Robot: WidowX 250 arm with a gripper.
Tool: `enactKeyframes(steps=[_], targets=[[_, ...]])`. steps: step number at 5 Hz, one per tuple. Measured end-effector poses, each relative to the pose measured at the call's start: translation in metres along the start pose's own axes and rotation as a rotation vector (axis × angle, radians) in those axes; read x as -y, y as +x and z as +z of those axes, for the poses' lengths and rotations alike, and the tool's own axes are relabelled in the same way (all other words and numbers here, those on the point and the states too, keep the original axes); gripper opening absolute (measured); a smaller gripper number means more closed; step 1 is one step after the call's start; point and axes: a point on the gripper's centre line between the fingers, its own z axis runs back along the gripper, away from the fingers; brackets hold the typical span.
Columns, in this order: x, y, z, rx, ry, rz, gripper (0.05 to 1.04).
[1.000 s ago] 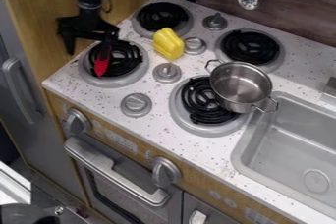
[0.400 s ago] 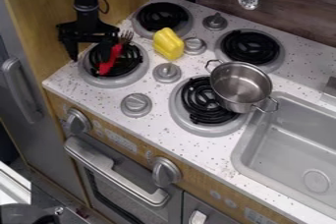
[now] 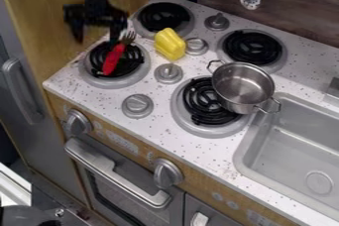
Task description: Move the red fork to the left side of the bottom right burner
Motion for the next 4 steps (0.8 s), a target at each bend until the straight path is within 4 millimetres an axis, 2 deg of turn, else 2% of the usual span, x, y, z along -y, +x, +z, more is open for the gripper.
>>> enactKeyframes(steps=[1,2,4], targets=[[0.006,0.001,0.006,0.022,0.016,-0.009,0.998],[0.02,0.0,0.008,0.019,-0.015,-0.014,0.998],[0.039,-0.014,-0.034,-0.092,-0.054,-0.052,0.998]])
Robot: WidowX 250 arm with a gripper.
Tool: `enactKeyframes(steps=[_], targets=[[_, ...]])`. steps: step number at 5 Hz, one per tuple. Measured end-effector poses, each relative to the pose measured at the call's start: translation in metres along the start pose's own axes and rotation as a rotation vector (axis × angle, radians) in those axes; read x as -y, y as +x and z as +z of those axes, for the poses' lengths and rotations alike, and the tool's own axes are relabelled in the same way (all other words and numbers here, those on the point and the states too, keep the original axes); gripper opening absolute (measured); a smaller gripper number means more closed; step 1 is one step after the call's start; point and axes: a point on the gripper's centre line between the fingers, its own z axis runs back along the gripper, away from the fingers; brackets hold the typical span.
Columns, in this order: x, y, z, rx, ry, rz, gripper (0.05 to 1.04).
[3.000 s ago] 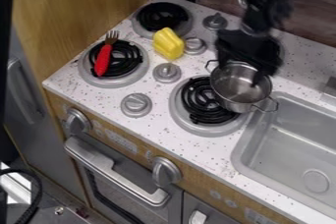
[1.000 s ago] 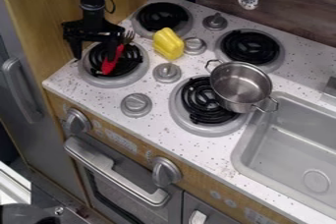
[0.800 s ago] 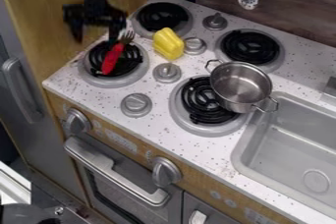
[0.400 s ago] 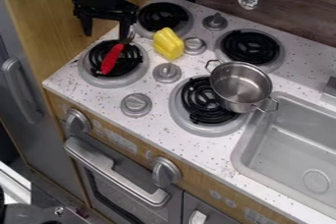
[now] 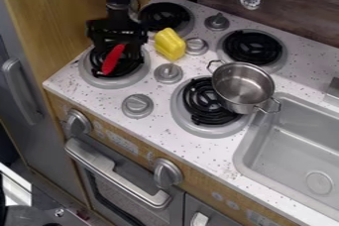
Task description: Move the red fork to the left side of the bottom right burner
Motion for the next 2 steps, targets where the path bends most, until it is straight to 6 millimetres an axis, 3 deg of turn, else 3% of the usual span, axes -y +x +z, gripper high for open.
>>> enactKeyframes(steps=[2], targets=[[-0.002,0.0002,-0.0148,-0.042,0.022,-0.023,0.999]])
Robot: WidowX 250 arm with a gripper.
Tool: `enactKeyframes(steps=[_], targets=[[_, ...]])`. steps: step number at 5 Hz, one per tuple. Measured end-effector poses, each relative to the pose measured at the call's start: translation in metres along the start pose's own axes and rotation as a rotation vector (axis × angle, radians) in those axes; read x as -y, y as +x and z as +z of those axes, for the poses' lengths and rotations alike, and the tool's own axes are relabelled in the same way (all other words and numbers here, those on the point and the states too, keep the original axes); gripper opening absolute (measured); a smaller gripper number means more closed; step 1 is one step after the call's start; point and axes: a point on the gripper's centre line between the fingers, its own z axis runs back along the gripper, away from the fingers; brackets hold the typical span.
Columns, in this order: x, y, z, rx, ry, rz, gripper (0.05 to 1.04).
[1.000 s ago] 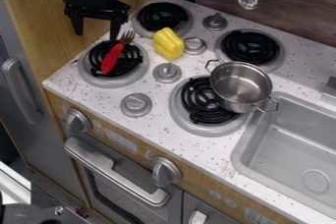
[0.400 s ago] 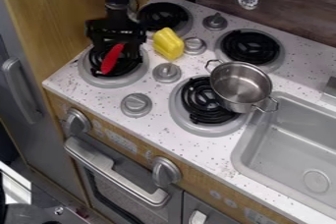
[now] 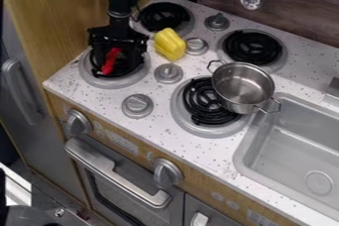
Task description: Move the red fork to the left side of the bottom right burner
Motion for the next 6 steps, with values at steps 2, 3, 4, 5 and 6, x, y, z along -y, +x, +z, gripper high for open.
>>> enactKeyframes(steps=[2,3,4,5,6], targets=[[-0.005,0.001,-0.003,-0.005,0.006,-0.006,0.712],[-0.007,0.0,-0.005,-0.008,0.005,-0.01,0.433],[-0.007,-0.002,-0.006,-0.009,0.005,-0.013,0.301],[-0.005,-0.002,-0.005,0.005,0.001,-0.017,0.281],[0.012,-0.01,0.009,0.038,-0.002,-0.063,0.253]])
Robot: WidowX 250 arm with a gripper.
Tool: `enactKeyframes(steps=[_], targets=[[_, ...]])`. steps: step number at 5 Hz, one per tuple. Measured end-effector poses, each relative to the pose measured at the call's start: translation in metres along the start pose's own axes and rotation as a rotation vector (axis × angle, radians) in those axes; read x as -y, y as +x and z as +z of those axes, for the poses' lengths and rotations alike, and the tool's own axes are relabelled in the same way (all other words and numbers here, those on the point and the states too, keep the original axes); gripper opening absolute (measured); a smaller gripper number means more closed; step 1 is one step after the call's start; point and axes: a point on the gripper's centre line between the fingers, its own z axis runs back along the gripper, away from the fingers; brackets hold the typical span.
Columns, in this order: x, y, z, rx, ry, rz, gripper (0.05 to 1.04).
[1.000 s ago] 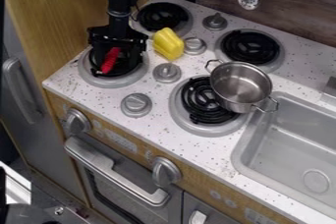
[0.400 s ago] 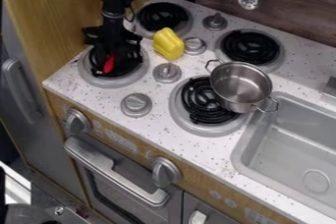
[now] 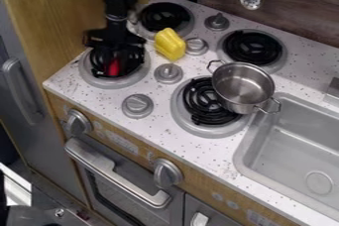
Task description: Move the red fork to the left side of the bottom right burner
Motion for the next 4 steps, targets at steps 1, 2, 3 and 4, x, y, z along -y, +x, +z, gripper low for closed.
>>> enactKeyframes(steps=[1,2,3,4], targets=[[0.048,0.0,0.04,0.119,0.008,-0.117,0.219],[0.078,-0.01,0.06,0.176,0.015,-0.188,0.213],[0.101,-0.021,0.062,0.179,-0.003,-0.235,0.213],[0.105,-0.03,0.05,0.123,-0.007,-0.236,0.213]])
